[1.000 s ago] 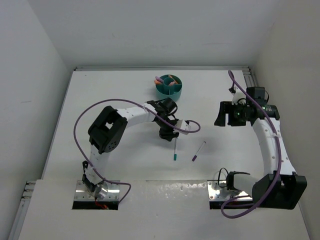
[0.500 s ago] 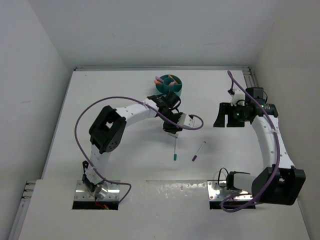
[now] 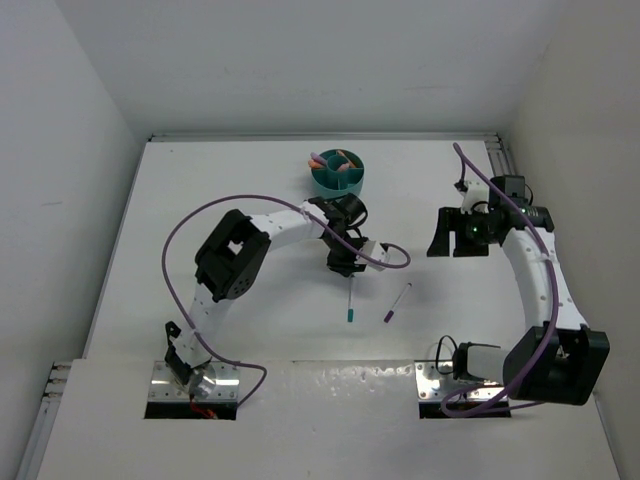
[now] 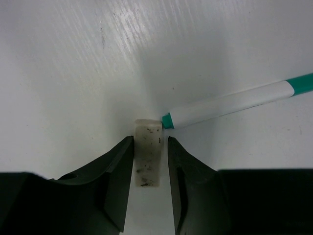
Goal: Sort the stationery into containers
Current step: Pick up the stationery from the center of the board, then place the stationery in the storage box.
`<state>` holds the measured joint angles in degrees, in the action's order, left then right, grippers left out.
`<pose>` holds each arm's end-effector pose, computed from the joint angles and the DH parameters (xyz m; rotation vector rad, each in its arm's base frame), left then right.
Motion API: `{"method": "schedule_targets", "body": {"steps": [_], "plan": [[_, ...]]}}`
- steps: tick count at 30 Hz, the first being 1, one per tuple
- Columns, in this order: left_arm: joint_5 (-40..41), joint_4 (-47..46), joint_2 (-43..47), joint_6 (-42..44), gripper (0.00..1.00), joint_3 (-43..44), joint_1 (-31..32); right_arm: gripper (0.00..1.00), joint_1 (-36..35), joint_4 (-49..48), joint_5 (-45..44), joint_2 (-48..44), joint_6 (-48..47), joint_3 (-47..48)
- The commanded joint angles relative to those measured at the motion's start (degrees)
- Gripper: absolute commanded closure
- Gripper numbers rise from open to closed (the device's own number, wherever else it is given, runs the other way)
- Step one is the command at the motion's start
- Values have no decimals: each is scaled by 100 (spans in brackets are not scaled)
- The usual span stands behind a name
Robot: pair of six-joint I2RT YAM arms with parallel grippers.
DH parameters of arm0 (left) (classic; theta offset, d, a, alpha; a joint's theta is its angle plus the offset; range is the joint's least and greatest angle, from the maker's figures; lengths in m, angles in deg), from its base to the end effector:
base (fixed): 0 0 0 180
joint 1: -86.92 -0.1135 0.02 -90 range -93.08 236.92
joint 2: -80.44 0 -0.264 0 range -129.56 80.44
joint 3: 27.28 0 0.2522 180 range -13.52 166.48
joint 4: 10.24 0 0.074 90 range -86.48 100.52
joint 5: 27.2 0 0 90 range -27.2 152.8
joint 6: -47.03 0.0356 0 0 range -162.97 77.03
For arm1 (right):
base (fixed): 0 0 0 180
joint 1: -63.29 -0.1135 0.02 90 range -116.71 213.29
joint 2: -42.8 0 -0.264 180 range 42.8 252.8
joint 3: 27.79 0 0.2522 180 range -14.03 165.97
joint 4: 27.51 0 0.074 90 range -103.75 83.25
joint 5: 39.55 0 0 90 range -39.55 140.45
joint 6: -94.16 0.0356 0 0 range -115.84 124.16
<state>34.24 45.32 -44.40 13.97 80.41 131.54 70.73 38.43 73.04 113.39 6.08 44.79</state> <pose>0.3034 -0.3233 0.1553 2.1744 1.6387 -0.6441 0.2311 -0.0164 0.2752 0.0934 2.6297 0.4951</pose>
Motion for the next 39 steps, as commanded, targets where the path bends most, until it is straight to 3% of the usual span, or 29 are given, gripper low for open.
{"method": "schedule_targets", "body": {"steps": [1,6,9,12,13,14,17,18,22,27,31,39], "plan": [[166,223,-129,97,61,-6,47,30,38,-85,79,25,-51,50],[-53,162,204,-61,78,-112,-251,31,38,-103,123,25,-24,85],[-727,-284,642,-569,87,-147,-760,31,38,-147,167,16,28,76],[-1316,-1513,1214,-1754,95,-427,-1411,31,38,-270,228,16,134,32],[-1450,-1952,1347,-2566,98,-680,-1760,31,38,-296,254,16,160,24],[-1538,-2400,1618,-3027,98,-831,-1912,31,38,-314,255,16,178,6],[-1461,-4988,2032,-4619,98,-1541,-2405,31,38,-376,290,43,222,-3],[-1277,-5293,2077,-4875,98,-1640,-2475,31,38,-410,281,60,231,-12],[-985,-5788,1867,-5893,92,-1361,-2669,31,47,-481,299,96,292,-38],[-1003,-6552,1366,-6774,94,-1061,-2713,31,38,-525,281,166,318,-38],[-819,-7385,1164,-6960,96,-1201,-2687,31,38,-551,272,210,345,-38],[-844,-8073,839,-7312,92,-1325,-2669,31,47,-551,263,333,327,6]]}}
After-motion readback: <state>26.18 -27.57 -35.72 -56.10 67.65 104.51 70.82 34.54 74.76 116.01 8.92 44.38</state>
